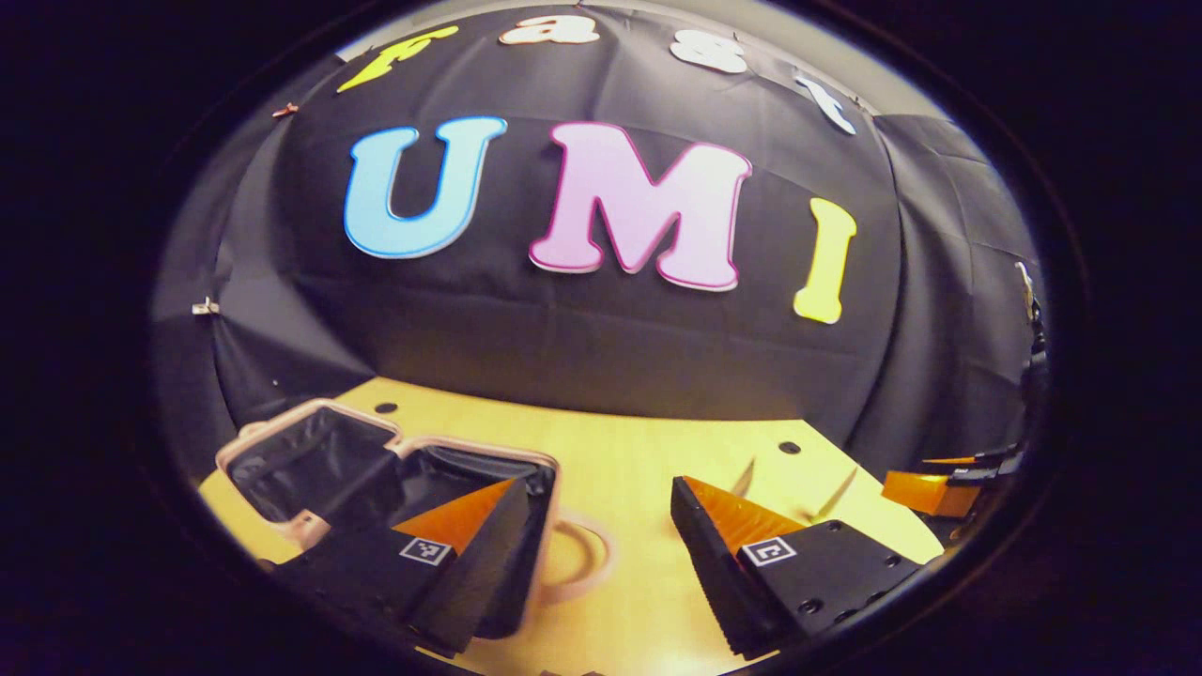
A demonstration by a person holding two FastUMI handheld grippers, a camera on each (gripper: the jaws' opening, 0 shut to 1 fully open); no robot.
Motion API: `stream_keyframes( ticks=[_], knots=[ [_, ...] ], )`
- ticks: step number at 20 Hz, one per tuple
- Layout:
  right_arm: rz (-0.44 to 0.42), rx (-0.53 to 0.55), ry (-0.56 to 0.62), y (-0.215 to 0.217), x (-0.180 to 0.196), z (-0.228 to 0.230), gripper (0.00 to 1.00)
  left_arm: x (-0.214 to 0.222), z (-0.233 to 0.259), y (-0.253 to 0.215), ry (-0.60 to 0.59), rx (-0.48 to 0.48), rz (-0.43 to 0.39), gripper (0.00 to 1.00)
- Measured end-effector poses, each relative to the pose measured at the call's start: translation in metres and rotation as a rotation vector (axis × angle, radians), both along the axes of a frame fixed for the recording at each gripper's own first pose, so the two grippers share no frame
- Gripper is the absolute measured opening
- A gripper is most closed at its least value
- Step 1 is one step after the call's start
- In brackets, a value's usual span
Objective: First open the suitcase, pack the skin care products into it, and then close the suitcase.
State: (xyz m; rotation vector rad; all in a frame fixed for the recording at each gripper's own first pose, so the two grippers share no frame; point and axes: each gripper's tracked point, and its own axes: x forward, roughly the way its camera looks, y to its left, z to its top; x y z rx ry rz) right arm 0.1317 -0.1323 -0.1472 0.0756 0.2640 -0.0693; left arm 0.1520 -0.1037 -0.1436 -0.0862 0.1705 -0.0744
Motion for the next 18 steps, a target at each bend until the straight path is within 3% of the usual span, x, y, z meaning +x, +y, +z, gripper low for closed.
stream_keyframes(
  ticks=[2,4,6,11,15,16,17,18],
  knots=[
    [-0.015,0.019,0.008,-0.010,0.008,-0.013,0.97,0.016,-0.031,-0.044,0.043,0.015,-0.095,0.96],
    [-0.026,0.029,0.015,-0.024,0.020,-0.025,0.97,0.043,-0.055,-0.073,0.062,0.059,-0.148,0.92],
    [-0.041,0.055,0.043,-0.037,0.032,-0.043,0.97,0.072,-0.074,-0.097,0.075,0.087,-0.182,0.96],
    [-0.088,0.092,0.079,-0.055,0.068,-0.078,0.97,0.138,-0.111,-0.123,0.117,0.183,-0.192,0.96],
    [-0.105,0.121,0.099,-0.053,0.092,-0.099,0.98,0.159,-0.120,-0.137,0.152,0.167,-0.199,0.95],
    [-0.110,0.131,0.103,-0.052,0.099,-0.102,0.98,0.165,-0.122,-0.136,0.157,0.173,-0.188,0.87],
    [-0.119,0.137,0.108,-0.053,0.105,-0.106,0.98,0.163,-0.127,-0.137,0.170,0.177,-0.186,0.69],
    [-0.133,0.137,0.112,-0.056,0.109,-0.112,0.98,0.162,-0.130,-0.139,0.171,0.176,-0.182,0.60]
  ],
)
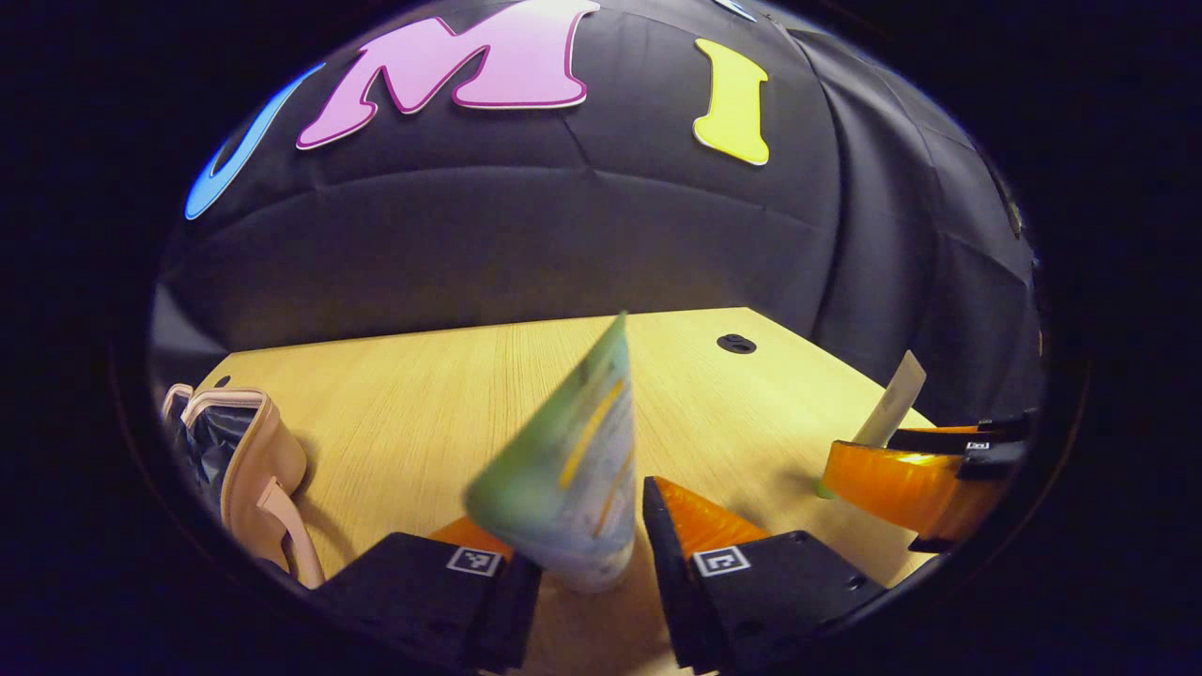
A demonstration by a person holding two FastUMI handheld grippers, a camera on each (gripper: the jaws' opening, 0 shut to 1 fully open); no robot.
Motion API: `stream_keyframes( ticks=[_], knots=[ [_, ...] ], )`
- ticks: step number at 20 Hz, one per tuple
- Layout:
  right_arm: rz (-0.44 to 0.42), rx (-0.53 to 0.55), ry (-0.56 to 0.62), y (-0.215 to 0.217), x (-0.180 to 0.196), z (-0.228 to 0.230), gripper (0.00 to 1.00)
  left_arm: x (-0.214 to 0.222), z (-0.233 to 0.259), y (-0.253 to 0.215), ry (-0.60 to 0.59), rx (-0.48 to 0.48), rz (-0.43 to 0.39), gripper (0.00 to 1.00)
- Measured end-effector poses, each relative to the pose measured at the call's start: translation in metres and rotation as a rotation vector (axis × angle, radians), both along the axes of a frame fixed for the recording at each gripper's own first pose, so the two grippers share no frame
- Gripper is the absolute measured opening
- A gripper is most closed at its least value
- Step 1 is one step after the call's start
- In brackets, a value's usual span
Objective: First open the suitcase, pack the skin care products into it, and then close the suitcase.
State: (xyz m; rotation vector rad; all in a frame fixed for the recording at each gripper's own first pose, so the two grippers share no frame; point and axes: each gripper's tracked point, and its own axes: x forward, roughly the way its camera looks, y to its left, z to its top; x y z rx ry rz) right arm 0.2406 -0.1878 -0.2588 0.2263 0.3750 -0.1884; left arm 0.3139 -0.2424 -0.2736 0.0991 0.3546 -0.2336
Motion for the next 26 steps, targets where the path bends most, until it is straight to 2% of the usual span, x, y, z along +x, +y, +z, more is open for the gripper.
stream_keyframes(
  ticks=[1,5,8,9,10,12,14,15,16,17,19,21,22,23,26],
  knots=[
    [-0.009,0.004,0.002,-0.002,0.004,-0.003,0.97,0.002,0.004,0.000,-0.004,0.002,0.000,0.49],
    [-0.050,-0.013,0.007,-0.012,0.020,-0.011,0.97,-0.005,0.002,0.003,0.013,-0.011,-0.003,0.45],
    [-0.055,-0.078,0.006,-0.020,0.034,-0.013,0.94,-0.010,0.002,0.010,0.023,-0.024,0.008,0.45],
    [-0.058,-0.110,0.002,-0.023,0.038,-0.013,0.82,-0.013,0.001,0.013,0.028,-0.035,0.019,0.48],
    [-0.057,-0.137,0.002,-0.025,0.037,-0.013,0.80,-0.014,0.002,0.016,0.025,-0.044,0.030,0.44],
    [-0.036,-0.152,0.008,-0.023,0.042,-0.017,0.51,-0.015,0.002,0.019,0.023,-0.054,0.039,0.45],
    [0.012,-0.159,0.007,-0.013,0.038,-0.018,0.31,-0.016,0.001,0.022,0.020,-0.040,0.036,0.41],
    [0.027,-0.180,0.012,-0.009,0.035,-0.018,0.30,-0.016,0.002,0.023,0.016,-0.033,0.031,0.45],
    [0.047,-0.193,0.023,-0.006,0.030,-0.019,0.22,-0.016,0.002,0.023,0.014,-0.037,0.027,0.45],
    [0.067,-0.198,0.034,-0.002,0.025,-0.019,0.28,-0.018,0.002,0.024,0.015,-0.048,0.025,0.45],
    [0.087,-0.197,0.027,0.008,0.013,-0.006,0.28,-0.024,0.006,0.024,0.021,-0.081,0.013,0.46],
    [0.096,-0.196,-0.020,0.019,0.002,0.021,0.28,-0.032,0.022,0.029,0.000,-0.092,0.004,0.44],
    [0.106,-0.197,-0.048,0.026,-0.002,0.037,0.22,-0.038,0.035,0.034,-0.016,-0.089,0.002,0.43],
    [0.123,-0.215,-0.063,0.035,-0.009,0.050,0.27,-0.045,0.051,0.039,-0.038,-0.096,0.000,0.43],
    [0.193,-0.269,-0.081,0.068,-0.038,0.084,0.27,-0.076,0.104,0.073,-0.064,-0.148,0.023,0.43]
  ],
)
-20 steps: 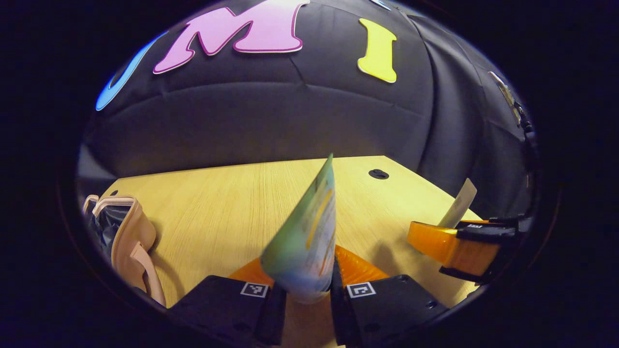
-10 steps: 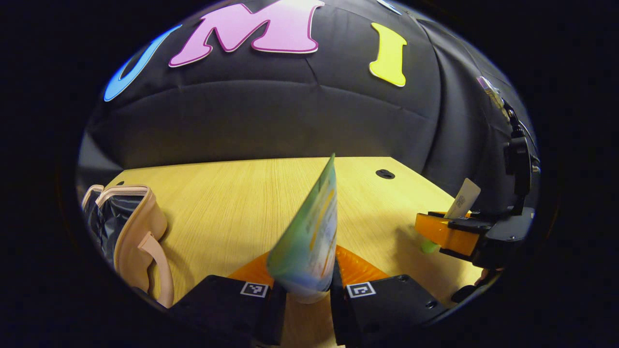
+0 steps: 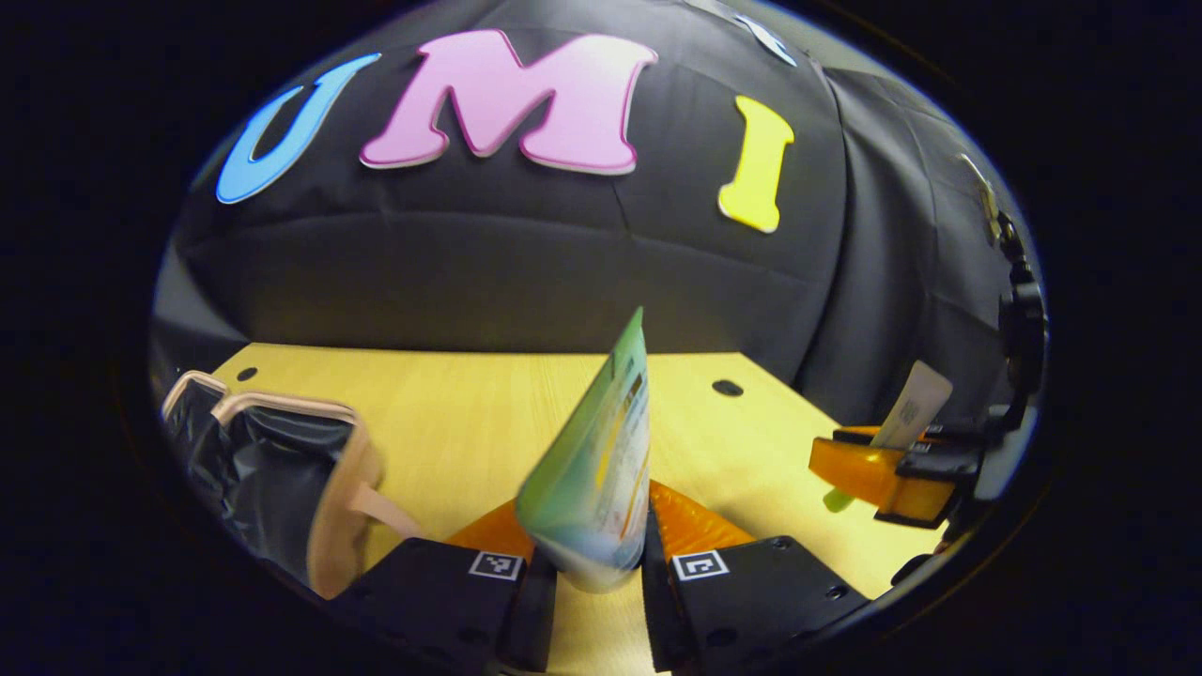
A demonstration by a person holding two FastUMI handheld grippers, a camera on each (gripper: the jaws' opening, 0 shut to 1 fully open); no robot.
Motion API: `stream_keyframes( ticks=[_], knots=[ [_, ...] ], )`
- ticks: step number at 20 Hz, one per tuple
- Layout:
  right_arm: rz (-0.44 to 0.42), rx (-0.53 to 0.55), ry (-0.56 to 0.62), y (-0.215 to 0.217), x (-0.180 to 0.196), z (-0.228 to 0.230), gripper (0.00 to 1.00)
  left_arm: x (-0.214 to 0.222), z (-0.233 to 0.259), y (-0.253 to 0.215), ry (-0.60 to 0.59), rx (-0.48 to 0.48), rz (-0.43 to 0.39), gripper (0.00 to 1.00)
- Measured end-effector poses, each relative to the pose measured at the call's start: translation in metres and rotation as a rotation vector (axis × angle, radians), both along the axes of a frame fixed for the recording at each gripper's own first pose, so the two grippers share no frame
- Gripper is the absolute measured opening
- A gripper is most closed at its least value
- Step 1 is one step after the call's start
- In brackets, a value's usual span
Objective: First open the suitcase, pack the skin care products into it, and then close the suitcase.
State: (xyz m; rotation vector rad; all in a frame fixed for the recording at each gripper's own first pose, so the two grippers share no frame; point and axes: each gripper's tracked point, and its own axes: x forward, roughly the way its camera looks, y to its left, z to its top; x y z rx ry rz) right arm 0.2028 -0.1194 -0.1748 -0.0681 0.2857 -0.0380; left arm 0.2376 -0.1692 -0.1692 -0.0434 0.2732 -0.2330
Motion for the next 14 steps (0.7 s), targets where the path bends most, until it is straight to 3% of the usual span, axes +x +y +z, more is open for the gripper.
stream_keyframes(
  ticks=[3,4,6,7,10,11,12,14],
  knots=[
    [0.088,0.008,-0.008,0.048,-0.030,0.033,0.27,-0.038,0.041,0.068,0.007,-0.001,0.056,0.40],
    [0.116,0.008,-0.008,0.065,-0.040,0.044,0.27,-0.047,0.047,0.098,0.023,0.016,0.082,0.43],
    [0.174,0.018,-0.007,0.099,-0.059,0.060,0.27,-0.060,0.047,0.158,0.075,0.052,0.143,0.40],
    [0.202,0.028,-0.007,0.118,-0.066,0.067,0.27,-0.066,0.040,0.185,0.122,0.078,0.161,0.46],
    [0.272,0.064,0.029,0.165,-0.079,0.076,0.27,-0.062,0.001,0.253,0.271,0.146,0.180,0.43],
    [0.285,0.073,0.023,0.179,-0.081,0.078,0.27,-0.057,-0.018,0.264,0.336,0.155,0.172,0.41],
    [0.295,0.073,0.015,0.191,-0.082,0.082,0.27,-0.053,-0.032,0.276,0.391,0.160,0.170,0.46],
    [0.292,0.071,0.035,0.205,-0.086,0.077,0.27,-0.044,-0.052,0.292,0.492,0.166,0.157,0.46]
  ],
)
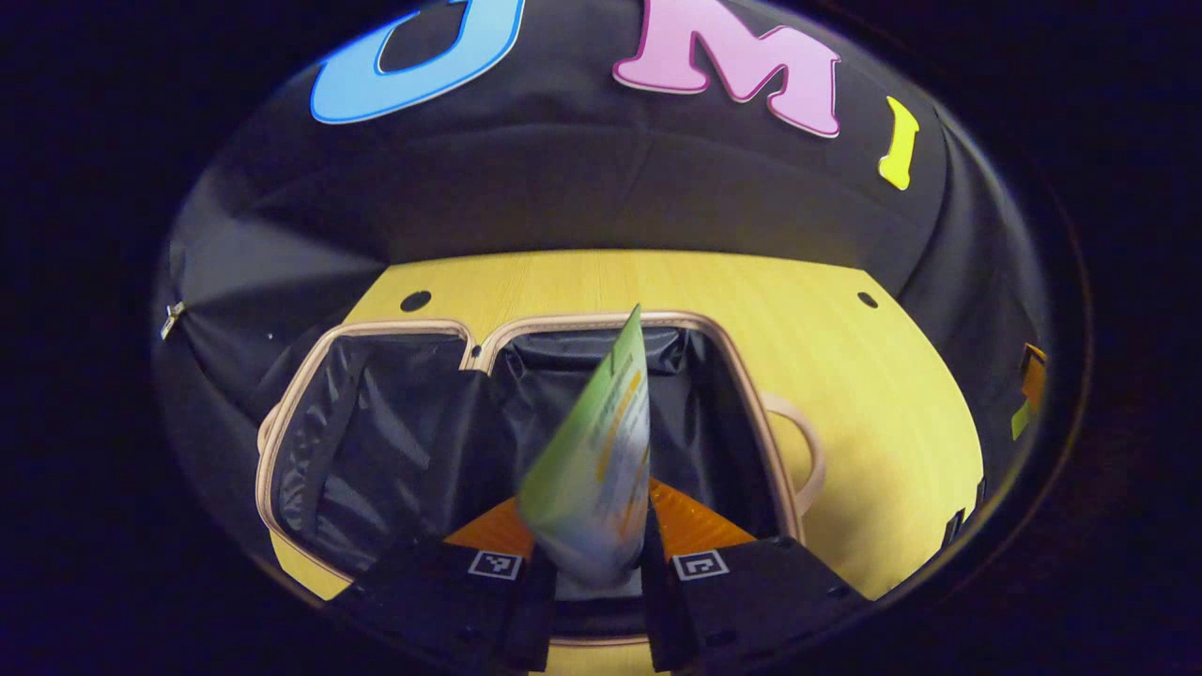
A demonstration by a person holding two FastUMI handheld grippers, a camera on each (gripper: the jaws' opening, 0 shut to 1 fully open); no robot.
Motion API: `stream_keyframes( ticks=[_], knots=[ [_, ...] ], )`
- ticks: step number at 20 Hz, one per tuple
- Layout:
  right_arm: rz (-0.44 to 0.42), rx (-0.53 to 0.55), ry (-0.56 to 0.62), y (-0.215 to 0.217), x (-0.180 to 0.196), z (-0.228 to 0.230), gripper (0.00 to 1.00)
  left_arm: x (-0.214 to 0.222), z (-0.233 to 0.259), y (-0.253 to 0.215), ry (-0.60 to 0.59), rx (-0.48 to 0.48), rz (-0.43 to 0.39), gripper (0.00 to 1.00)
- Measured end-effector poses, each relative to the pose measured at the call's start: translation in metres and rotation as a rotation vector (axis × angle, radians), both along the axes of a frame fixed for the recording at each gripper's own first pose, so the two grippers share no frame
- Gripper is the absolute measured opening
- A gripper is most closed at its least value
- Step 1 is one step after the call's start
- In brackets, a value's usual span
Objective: First open the suitcase, pack the skin care products into it, and then close the suitcase.
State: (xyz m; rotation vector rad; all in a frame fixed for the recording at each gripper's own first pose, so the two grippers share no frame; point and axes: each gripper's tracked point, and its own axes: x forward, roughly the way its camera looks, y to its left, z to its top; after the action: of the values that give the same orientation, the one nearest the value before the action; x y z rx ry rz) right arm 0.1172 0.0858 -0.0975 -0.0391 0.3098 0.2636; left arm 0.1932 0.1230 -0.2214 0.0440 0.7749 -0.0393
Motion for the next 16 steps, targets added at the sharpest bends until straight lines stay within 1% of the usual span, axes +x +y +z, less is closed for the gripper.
stream_keyframes(
  ticks=[1,2,3,4,6,7,8,9,10,12,13,14,15,16],
  knots=[
    [0.002,0.010,0.013,0.009,-0.002,-0.003,0.27,0.001,-0.012,-0.001,0.059,-0.023,-0.008,0.43],
    [0.004,0.025,0.011,0.018,-0.003,-0.002,0.27,0.000,-0.025,-0.001,0.124,-0.055,-0.008,0.46],
    [0.012,0.032,0.007,0.026,-0.004,0.000,0.27,0.001,-0.039,0.004,0.184,-0.076,0.003,0.46],
    [0.019,0.031,0.007,0.032,-0.004,0.000,0.27,0.000,-0.049,0.007,0.229,-0.088,0.014,0.43],
    [0.031,0.036,0.009,0.041,-0.008,-0.002,0.27,-0.001,-0.064,0.007,0.294,-0.101,0.017,0.44],
    [0.036,0.037,0.016,0.044,-0.007,-0.004,0.27,-0.007,-0.070,0.005,0.346,-0.107,0.012,0.41],
    [0.040,0.038,0.026,0.047,-0.005,-0.006,0.31,-0.004,-0.069,0.007,0.349,-0.092,0.004,0.45],
    [0.045,0.039,0.034,0.049,-0.001,-0.007,0.27,0.003,-0.066,0.005,0.333,-0.076,-0.007,0.47],
    [0.049,0.038,0.039,0.053,0.004,-0.008,0.27,0.007,-0.061,0.008,0.306,-0.046,-0.011,0.47],
    [0.052,0.029,0.049,0.058,0.015,-0.008,0.27,0.010,-0.034,0.006,0.215,-0.036,-0.015,0.67],
    [0.052,0.036,0.063,0.062,0.019,-0.009,0.27,0.008,-0.017,0.005,0.147,-0.040,-0.018,0.83],
    [0.051,0.050,0.082,0.068,0.025,-0.011,0.27,0.004,0.003,0.004,0.071,-0.044,-0.016,0.83],
    [0.050,0.064,0.100,0.074,0.030,-0.013,0.27,-0.005,0.024,0.011,0.002,-0.033,-0.005,0.98],
    [0.053,0.072,0.118,0.082,0.033,-0.016,0.27,-0.014,0.045,0.023,-0.070,-0.013,0.014,0.99]
  ],
)
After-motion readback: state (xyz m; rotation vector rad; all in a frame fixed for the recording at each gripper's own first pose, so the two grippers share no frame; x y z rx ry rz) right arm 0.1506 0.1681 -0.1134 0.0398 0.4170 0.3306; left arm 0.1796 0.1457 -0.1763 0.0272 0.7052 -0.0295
